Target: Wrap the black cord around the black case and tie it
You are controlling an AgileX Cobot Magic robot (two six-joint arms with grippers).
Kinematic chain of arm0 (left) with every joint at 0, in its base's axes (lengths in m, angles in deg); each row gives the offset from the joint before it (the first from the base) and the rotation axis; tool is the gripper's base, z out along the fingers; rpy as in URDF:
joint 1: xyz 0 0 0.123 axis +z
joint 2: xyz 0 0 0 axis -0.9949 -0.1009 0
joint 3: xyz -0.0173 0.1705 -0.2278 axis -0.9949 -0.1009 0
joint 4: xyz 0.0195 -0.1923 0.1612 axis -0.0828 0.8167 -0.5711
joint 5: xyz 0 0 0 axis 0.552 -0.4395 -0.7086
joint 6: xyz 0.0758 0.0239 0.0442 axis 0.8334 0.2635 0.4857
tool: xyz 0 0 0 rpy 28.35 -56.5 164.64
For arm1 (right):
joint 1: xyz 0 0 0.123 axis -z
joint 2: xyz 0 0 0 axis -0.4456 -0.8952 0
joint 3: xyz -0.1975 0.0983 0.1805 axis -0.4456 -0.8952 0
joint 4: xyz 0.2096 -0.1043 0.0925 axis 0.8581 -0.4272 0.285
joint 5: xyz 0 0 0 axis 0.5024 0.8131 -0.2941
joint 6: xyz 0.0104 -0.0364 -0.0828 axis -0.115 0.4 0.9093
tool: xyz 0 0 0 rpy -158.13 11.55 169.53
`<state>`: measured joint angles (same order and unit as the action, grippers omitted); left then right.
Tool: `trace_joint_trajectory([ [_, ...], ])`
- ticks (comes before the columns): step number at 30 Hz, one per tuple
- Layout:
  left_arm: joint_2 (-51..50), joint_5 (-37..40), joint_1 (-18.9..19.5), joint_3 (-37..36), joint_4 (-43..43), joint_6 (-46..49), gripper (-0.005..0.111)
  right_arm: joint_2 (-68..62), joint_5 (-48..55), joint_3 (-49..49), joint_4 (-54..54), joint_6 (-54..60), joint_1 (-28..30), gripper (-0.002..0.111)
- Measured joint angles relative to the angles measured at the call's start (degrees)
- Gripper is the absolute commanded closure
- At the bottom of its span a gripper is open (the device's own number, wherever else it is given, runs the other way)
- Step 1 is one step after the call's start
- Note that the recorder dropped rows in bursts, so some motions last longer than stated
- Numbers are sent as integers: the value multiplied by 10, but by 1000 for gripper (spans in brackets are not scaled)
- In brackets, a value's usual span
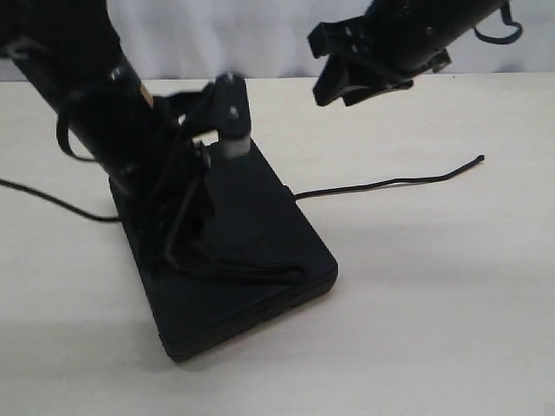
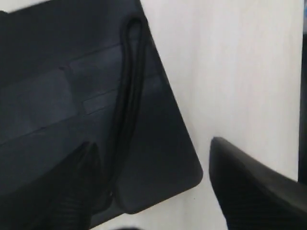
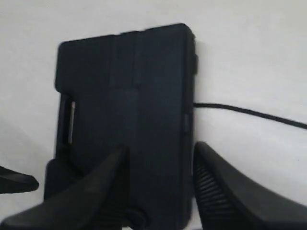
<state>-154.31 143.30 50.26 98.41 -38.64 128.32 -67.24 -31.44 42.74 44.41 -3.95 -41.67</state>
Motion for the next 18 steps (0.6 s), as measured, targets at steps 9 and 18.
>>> trace_joint_trajectory([
  [9,-12,-241,0,-126,113,261,46,0,-77,-122,-25,1,97,68],
  [18,-36,-317,0,-151,153,294,48,-26,-141,-152,-12,1,104,68],
])
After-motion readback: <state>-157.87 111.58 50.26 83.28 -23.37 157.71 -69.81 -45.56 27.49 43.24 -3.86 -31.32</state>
